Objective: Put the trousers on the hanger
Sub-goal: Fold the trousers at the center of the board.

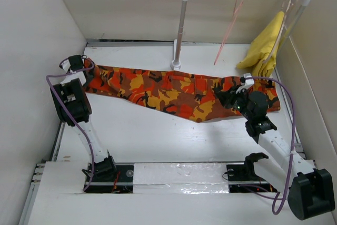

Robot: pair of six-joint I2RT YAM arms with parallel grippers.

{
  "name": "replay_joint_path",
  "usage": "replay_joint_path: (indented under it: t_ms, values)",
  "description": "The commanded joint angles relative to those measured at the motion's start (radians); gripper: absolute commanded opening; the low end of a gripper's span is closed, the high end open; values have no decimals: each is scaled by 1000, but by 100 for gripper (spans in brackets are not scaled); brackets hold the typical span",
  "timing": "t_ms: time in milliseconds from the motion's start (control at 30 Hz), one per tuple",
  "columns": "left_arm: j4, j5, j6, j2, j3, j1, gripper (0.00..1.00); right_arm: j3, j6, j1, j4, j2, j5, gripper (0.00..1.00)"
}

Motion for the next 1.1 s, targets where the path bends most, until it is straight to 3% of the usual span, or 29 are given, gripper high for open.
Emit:
replay_joint_path:
  t_ms: [0, 200, 633, 800, 833, 867, 933, 1067]
  values:
    - [-21, 8, 6, -10, 21, 5, 13, 52, -20, 7, 31, 4, 6, 16]
    - [-14, 8, 8, -9, 16, 5, 0, 50, -20, 7, 31, 4, 7, 16]
    - [25, -15, 22, -144, -42, 5, 0, 49, -16, 7, 31, -11, -11, 16]
    - [-36, 19, 28, -101, -10, 5, 0, 49, -14, 7, 31, -23, -11, 16]
    - [-58, 28, 22, -83, 9, 5, 3, 49, -14, 7, 28, -27, -11, 16]
    - [-73, 46, 19, -60, 24, 5, 13, 47, -14, 7, 27, -28, -11, 16]
    - [-64, 52, 14, -58, 15, 5, 19, 47, -14, 7, 27, -28, -8, 16]
    - [-73, 45, 12, -47, 24, 5, 21, 47, -13, 7, 27, -30, -7, 16]
